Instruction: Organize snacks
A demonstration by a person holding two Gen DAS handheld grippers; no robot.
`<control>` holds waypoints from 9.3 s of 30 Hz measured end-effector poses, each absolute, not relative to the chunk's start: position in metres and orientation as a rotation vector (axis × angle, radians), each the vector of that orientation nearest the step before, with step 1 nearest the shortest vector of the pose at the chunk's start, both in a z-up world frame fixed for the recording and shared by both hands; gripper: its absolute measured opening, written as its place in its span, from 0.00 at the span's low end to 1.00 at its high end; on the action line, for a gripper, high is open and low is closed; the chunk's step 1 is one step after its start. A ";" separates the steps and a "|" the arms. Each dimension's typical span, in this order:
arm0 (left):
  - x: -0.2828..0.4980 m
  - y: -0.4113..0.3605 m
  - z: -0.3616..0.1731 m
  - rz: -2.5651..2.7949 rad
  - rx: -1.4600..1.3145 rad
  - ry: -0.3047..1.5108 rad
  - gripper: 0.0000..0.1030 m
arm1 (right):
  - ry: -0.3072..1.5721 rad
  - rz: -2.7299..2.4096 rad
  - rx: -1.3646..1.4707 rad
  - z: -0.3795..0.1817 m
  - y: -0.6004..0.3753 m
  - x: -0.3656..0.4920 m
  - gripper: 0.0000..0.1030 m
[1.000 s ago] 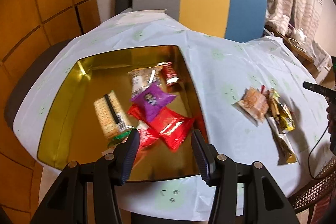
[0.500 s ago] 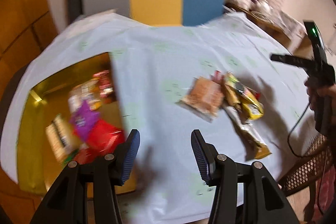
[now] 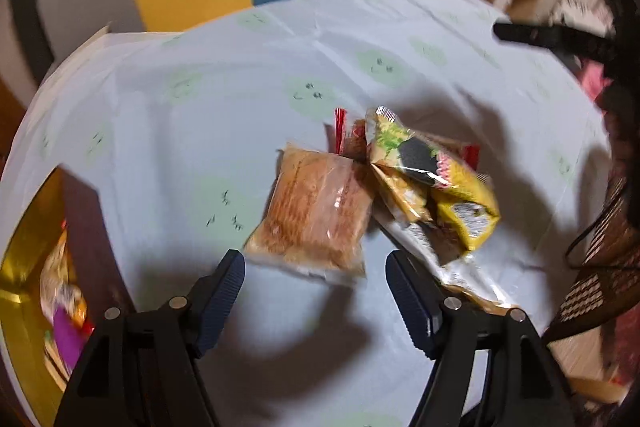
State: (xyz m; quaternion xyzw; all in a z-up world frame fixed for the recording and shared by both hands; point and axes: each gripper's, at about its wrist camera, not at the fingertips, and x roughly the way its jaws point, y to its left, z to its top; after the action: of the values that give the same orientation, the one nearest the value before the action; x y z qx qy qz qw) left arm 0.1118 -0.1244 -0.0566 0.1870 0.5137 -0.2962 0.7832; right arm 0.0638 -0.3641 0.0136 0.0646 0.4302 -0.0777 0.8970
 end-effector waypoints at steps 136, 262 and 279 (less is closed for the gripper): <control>0.054 0.034 0.010 -0.330 -0.120 0.876 0.60 | 1.033 0.098 -0.033 -0.083 -0.209 -0.004 0.34; 0.032 0.201 -0.028 0.150 -0.281 0.884 0.62 | 0.910 0.722 -0.174 -0.001 0.029 0.055 0.31; 0.029 0.194 -0.034 0.128 -0.268 0.900 0.62 | 0.976 0.730 -0.388 -0.047 0.047 0.032 0.27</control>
State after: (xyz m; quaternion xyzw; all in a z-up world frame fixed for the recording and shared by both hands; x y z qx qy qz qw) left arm 0.0294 0.1942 -0.0335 -0.1291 0.4335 0.0618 0.8897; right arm 0.0323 0.0473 -0.0466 -0.1810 0.4555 0.3405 0.8024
